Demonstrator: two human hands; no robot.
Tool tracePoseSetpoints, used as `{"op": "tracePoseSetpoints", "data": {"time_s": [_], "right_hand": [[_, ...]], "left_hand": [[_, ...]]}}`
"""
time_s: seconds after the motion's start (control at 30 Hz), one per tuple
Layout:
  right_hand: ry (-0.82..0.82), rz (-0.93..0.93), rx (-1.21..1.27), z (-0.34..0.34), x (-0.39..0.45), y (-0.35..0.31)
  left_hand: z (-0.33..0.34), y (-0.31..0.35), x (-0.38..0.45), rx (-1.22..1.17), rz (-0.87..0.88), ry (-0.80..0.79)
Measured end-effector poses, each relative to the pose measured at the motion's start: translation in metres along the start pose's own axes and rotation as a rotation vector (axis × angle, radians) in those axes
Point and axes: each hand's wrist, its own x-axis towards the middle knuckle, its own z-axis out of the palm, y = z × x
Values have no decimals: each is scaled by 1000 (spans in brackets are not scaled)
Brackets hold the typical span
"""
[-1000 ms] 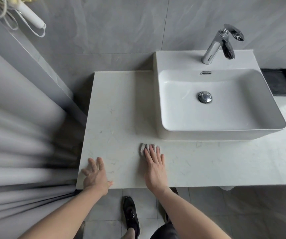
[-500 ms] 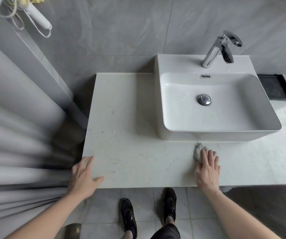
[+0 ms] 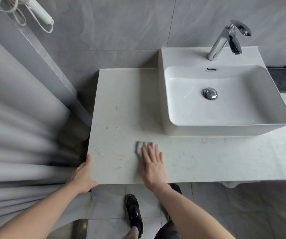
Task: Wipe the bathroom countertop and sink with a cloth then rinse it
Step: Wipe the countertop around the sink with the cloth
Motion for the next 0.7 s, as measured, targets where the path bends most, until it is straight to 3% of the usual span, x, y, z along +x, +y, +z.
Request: {"op": "tracePoseSetpoints", "data": {"time_s": [0.1,0.2,0.3,0.43,0.57,0.7], "right_hand": [[-78,-195,8,13,-6,-20],[-81,-230,104,8,-8,-5],[64,-71,273,-20,-16,30],[254,238,194,-67,-35,110],[190,486,36,-80,-66,176],[169,572,-24,-49,-78,150]], "left_hand": [[0,1,-1,33,-13,6],[-1,0,-2,25,-10,13],[0,0,-2,13,-2,23],[0,-3,-2,4,12,44],[2,-2,-2,20,14,69],[4,-2,-1,43,10,80]]}}
